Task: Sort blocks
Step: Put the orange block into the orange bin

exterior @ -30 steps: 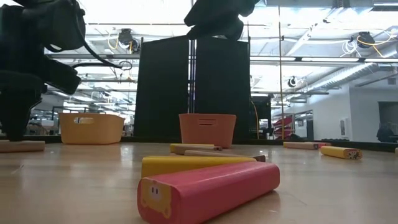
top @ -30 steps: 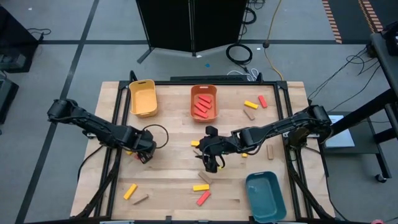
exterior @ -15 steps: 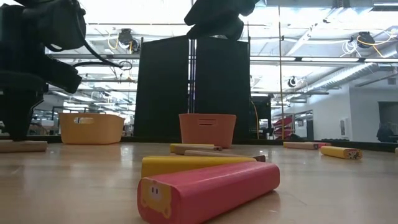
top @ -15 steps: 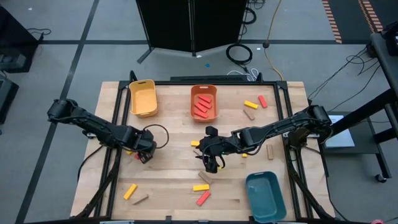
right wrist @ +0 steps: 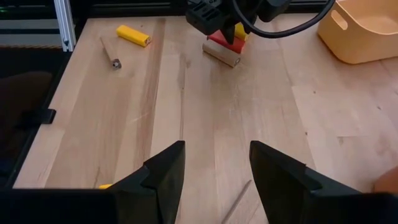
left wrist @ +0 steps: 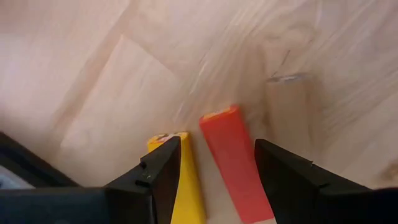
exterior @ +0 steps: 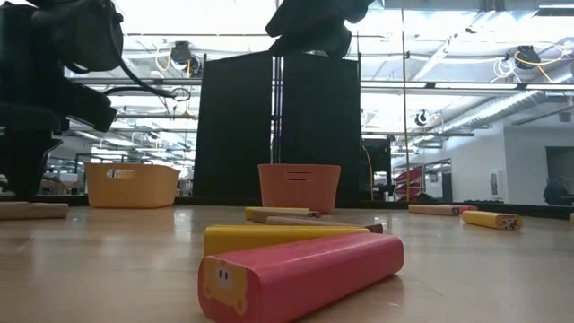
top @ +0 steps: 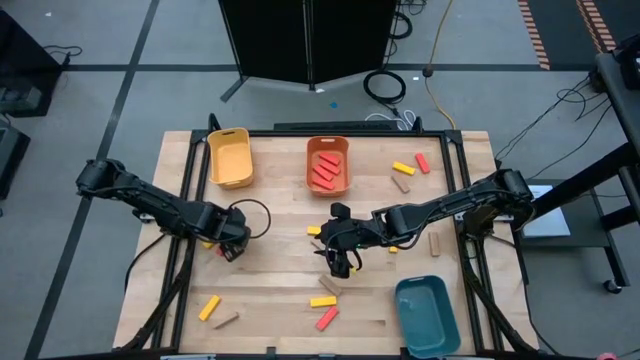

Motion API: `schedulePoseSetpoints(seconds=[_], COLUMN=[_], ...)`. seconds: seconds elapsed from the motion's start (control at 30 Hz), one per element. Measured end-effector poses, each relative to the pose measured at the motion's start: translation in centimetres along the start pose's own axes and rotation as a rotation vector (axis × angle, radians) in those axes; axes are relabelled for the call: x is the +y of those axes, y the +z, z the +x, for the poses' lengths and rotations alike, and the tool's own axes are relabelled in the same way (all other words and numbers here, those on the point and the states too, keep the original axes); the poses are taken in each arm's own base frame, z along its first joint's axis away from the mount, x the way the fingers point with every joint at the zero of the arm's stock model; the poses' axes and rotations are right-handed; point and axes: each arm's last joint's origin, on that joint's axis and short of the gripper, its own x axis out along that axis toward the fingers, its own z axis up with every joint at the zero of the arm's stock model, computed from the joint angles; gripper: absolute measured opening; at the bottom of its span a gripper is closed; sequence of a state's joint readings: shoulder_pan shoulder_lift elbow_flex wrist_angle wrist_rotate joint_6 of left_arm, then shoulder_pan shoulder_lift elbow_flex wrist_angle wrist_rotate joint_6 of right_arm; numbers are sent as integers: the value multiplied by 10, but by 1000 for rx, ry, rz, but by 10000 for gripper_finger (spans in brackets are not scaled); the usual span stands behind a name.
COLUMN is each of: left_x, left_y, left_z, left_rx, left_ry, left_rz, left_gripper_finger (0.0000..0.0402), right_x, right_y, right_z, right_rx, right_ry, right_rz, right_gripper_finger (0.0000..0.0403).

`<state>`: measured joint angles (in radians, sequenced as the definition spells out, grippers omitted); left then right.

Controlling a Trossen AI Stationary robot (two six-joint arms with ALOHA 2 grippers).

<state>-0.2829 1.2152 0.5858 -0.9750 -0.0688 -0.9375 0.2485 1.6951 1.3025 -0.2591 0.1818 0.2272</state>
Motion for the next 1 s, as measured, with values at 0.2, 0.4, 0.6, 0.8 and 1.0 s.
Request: schedulePoseSetpoints(seconds=[0.2,0.4,0.6,0.8,1.0], left_x=[0,-1,-1,1,1], left_y=[0,1,1,-1,-1], left_z=[0,4,6,6,6], left_rx=[-2,-34,-38,-21,-13], left_ry=[0,-16,-23,1,-2], left_rz=[-1,-28,-29,-27,-27], left_gripper_finger=[202,202,202,202,202], right_x=[0,0,0,0,0], right_y=[0,0,0,0,0], right_z=[0,0,0,0,0], right_rx=[0,0,0,0,0], right_ry=[0,0,0,0,0], right_rz=[0,0,0,0,0], right_gripper_finger=[171,171,171,171,171])
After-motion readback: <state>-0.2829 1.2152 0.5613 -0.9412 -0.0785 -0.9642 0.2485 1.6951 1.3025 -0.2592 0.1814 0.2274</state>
